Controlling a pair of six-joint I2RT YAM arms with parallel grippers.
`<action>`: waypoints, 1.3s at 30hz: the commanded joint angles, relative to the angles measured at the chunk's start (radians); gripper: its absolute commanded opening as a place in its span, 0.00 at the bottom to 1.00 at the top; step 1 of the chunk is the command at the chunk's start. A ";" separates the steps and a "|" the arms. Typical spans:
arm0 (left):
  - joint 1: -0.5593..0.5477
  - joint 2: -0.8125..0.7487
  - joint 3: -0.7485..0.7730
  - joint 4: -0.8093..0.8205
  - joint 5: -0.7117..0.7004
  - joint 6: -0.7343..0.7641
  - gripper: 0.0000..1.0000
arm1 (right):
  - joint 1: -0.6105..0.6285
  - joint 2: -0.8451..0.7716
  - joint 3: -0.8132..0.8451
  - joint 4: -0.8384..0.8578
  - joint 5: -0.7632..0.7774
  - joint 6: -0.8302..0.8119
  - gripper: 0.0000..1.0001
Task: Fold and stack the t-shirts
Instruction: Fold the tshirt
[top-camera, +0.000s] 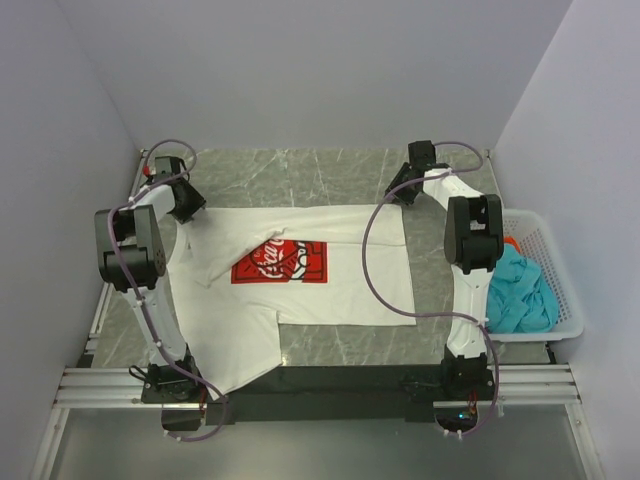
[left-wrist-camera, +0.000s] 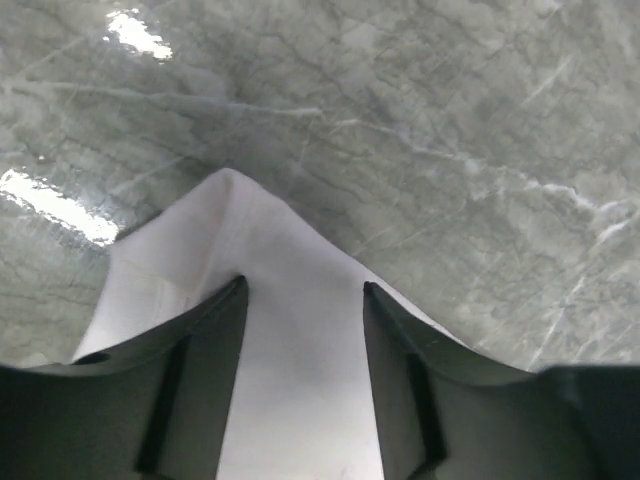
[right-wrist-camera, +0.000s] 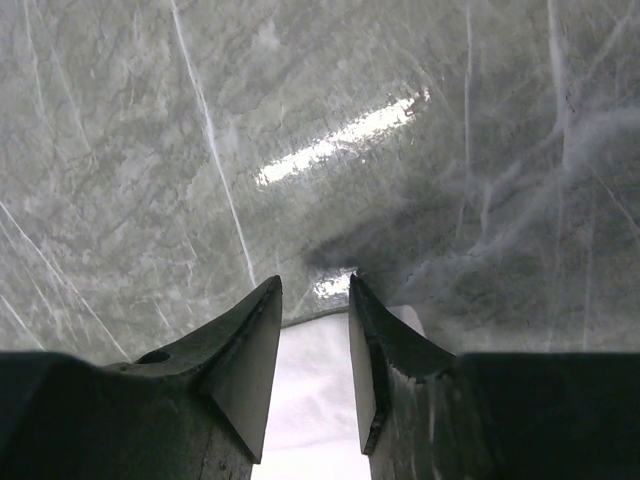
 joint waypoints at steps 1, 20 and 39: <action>0.005 -0.021 -0.011 -0.025 -0.004 0.045 0.57 | -0.005 -0.064 0.003 0.028 0.004 -0.055 0.41; -0.271 -0.505 -0.359 0.057 -0.010 0.363 0.99 | 0.224 -0.749 -0.532 0.003 0.043 -0.248 0.57; -0.280 -0.302 -0.333 0.118 0.170 0.412 0.98 | 0.394 -1.282 -0.988 0.046 -0.081 -0.268 0.72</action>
